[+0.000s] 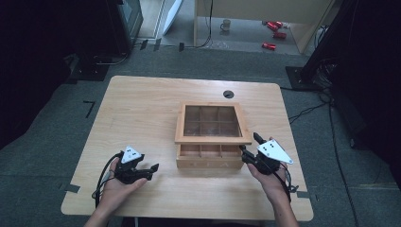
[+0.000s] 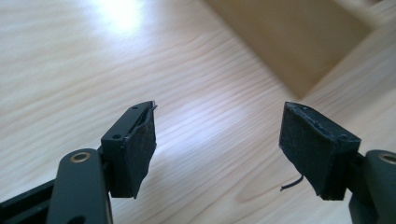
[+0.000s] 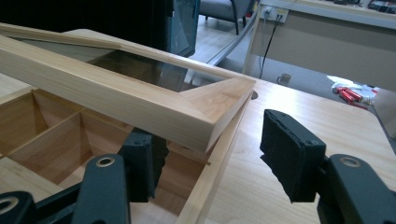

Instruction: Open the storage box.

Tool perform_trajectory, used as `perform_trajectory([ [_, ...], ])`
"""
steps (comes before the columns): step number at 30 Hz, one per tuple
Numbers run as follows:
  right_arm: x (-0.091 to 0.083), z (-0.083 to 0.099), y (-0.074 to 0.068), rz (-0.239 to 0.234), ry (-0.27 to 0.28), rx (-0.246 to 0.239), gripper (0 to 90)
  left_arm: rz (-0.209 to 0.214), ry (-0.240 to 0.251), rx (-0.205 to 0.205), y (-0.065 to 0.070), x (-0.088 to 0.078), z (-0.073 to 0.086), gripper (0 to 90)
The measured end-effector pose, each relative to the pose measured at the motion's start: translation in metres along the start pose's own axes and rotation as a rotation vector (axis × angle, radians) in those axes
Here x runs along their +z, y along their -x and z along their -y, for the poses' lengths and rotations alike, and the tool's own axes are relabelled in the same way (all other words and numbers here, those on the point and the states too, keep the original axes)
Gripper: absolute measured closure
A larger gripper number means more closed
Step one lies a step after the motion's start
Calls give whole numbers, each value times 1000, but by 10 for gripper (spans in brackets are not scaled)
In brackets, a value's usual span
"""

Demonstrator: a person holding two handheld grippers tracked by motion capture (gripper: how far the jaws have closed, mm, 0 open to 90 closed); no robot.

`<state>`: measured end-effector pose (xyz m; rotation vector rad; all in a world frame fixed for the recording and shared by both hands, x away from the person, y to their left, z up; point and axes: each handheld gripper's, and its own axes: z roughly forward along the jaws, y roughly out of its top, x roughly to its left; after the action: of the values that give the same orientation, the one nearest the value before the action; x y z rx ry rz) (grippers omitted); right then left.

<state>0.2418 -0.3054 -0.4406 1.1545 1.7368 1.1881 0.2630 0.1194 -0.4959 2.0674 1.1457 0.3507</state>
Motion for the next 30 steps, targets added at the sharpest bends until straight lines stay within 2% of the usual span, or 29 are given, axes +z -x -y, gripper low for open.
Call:
perform_trajectory([
  [5, 4, -8, -1, -9, -1, -25, 412, -52, -26, -13, -4, 8, 8, 255],
  [10, 9, -16, -1, -15, 10, -33, 413, -130, -34, 35, 0, 15, 13, 185],
  [14, 10, -22, 0, -15, 26, -26, 412, -119, -19, 46, 2, 18, 15, 104],
  [30, 20, -53, 13, -25, 75, -34, 411, -119, -18, 40, 2, 17, 15, 105],
])
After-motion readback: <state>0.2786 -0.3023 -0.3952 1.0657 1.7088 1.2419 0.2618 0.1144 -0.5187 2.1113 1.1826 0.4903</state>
